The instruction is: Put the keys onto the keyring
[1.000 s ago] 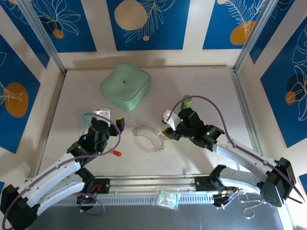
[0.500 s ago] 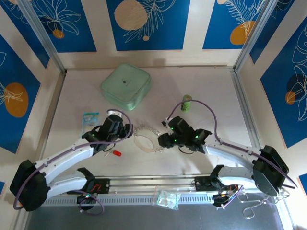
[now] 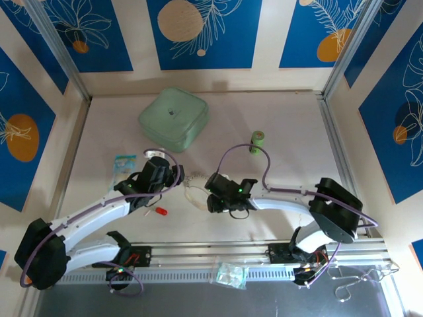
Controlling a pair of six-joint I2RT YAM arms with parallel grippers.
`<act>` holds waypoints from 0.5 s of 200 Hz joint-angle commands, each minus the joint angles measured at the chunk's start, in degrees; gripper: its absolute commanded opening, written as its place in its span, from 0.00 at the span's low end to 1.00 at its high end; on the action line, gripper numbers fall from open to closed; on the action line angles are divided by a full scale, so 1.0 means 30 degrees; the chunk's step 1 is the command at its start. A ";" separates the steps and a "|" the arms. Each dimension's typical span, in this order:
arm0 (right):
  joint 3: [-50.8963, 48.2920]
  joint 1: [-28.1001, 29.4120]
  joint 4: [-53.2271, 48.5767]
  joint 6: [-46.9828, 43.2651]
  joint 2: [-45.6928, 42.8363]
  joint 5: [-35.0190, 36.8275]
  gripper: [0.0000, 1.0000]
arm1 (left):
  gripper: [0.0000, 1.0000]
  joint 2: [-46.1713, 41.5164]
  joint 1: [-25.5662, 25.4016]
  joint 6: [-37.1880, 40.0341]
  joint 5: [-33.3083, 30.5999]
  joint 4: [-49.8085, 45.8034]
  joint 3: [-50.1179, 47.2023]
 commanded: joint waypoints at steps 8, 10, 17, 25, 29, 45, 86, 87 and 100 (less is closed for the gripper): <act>0.1157 0.0299 -0.1270 0.1325 0.1171 0.1345 0.39 | 0.79 -0.0422 0.0119 -0.0053 -0.0609 0.0096 0.0256; 0.1245 0.0335 -0.1348 0.1348 0.1254 0.1421 0.38 | 0.79 -0.0436 0.0133 -0.0042 -0.0592 0.0118 0.0241; 0.1476 0.0413 -0.1674 0.1503 0.1538 0.1643 0.37 | 0.79 -0.0466 0.0136 0.0000 -0.0590 0.0097 0.0273; 0.1743 0.0525 -0.1986 0.1595 0.1786 0.1826 0.35 | 0.79 -0.0502 0.0137 0.0010 -0.0591 0.0144 0.0229; 0.1845 0.0581 -0.2115 0.1658 0.1907 0.1963 0.34 | 0.79 -0.0531 0.0146 0.0032 -0.0636 0.0134 0.0218; 0.2260 0.0752 -0.2702 0.1883 0.2228 0.2351 0.31 | 0.79 -0.0626 0.0136 0.0040 -0.0650 0.0188 0.0134; 0.2887 0.1201 -0.3544 0.2017 0.2717 0.2637 0.26 | 0.79 -0.0861 0.0141 0.0179 -0.0754 0.0228 0.0062; 0.2930 0.1234 -0.3630 0.2012 0.2762 0.2674 0.26 | 0.79 -0.0876 0.0144 0.0198 -0.0773 0.0221 0.0056; 0.3168 0.1412 -0.3993 0.2080 0.2914 0.2907 0.26 | 0.79 -0.0920 0.0131 0.0243 -0.0838 0.0249 0.0042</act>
